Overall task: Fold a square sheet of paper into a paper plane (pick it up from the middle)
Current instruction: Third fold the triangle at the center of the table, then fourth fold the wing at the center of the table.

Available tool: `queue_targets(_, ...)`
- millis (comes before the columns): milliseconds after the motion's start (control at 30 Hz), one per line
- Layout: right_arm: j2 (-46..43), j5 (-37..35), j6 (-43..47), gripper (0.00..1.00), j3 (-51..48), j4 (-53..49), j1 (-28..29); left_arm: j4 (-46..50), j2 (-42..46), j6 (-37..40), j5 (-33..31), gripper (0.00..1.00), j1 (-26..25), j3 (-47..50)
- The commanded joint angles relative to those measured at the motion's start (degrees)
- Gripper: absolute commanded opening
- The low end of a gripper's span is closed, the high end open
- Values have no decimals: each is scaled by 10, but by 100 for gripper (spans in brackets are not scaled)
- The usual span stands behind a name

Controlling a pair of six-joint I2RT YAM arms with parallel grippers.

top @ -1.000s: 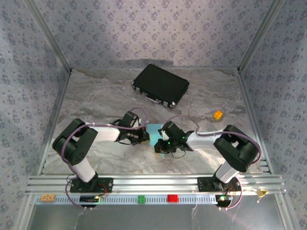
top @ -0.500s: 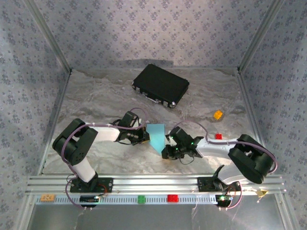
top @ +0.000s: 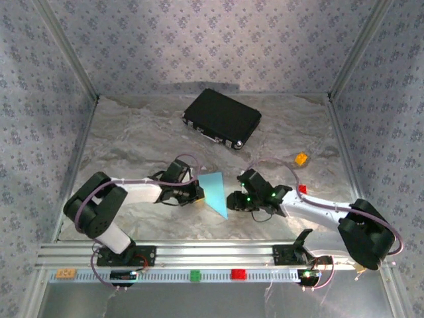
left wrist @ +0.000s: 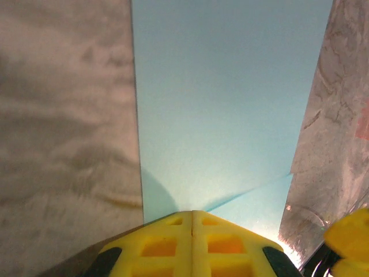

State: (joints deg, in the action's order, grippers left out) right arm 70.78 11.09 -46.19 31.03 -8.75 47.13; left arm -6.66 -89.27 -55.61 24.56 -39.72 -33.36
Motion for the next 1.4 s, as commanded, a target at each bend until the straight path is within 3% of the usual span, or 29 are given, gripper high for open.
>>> queue_targets(0, -8, -61, -1, 51, 21, 12, 12, 38, 46, 4, -27, 7, -5, -4)
queue_targets(67, -2, -87, -8, 58, 27, 22, 19, 79, 70, 31, -43, 12, -6, -18)
queue_targets(267, 37, -146, -4, 55, 30, 69, 31, 113, 120, 70, -60, 30, 9, -16)
queue_targets(367, 57, -129, 13, 51, 32, 96, 28, 106, 130, 74, -51, 36, 25, -6)
queue_targets(500, 106, -40, 13, 41, 62, 89, 1, 69, 136, 68, -18, 44, 54, 15)
queue_targets(833, 159, 27, 9, 29, 76, 119, -20, 45, 111, 65, 40, 46, 87, 13)
queue_targets(1367, 120, 59, 23, 25, 29, 132, -31, 18, 71, 34, 59, 46, 87, -4)
